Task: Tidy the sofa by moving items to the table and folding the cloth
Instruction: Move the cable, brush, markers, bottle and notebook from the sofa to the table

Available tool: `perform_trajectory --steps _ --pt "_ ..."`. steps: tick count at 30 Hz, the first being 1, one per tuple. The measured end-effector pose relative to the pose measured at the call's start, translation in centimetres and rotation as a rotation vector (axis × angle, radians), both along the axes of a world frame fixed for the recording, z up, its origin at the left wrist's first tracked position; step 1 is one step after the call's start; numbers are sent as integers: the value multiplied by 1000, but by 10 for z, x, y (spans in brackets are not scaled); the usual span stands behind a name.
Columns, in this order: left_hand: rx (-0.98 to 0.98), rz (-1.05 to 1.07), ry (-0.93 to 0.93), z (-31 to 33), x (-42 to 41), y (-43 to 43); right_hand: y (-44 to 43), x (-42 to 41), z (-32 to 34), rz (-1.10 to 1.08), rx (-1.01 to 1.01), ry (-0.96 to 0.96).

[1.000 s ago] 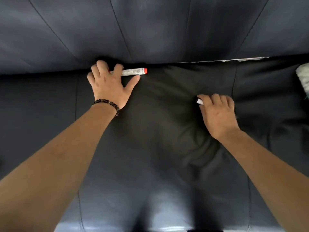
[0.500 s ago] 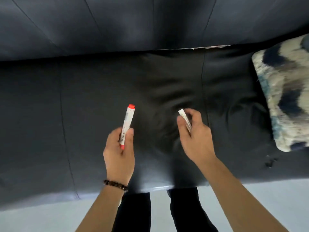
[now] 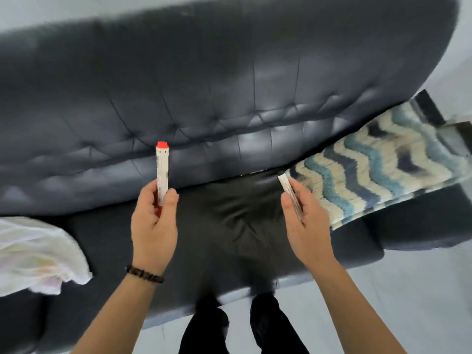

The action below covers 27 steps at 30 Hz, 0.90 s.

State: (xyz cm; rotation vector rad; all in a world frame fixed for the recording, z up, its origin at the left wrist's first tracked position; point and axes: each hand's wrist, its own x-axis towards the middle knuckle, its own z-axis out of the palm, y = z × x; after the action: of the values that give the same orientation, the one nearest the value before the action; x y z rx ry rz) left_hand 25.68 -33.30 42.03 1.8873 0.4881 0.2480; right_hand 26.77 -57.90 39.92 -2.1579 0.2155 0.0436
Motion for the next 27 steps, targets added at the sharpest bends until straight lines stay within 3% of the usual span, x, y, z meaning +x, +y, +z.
perform_trajectory --steps 4,8,18,22,27 --pt "-72 -34 -198 93 -25 -3 -2 -39 85 -68 48 -126" --pt "-146 -24 -337 126 -67 2 2 -102 121 -244 130 -146" --pt "-254 -194 -142 80 -168 22 19 -307 105 -787 233 -63" --pt "-305 -358 -30 83 -191 -20 2 -393 111 -1039 240 -111" --pt "-314 -613 -116 109 -224 -107 -42 -492 122 -1317 260 -252"
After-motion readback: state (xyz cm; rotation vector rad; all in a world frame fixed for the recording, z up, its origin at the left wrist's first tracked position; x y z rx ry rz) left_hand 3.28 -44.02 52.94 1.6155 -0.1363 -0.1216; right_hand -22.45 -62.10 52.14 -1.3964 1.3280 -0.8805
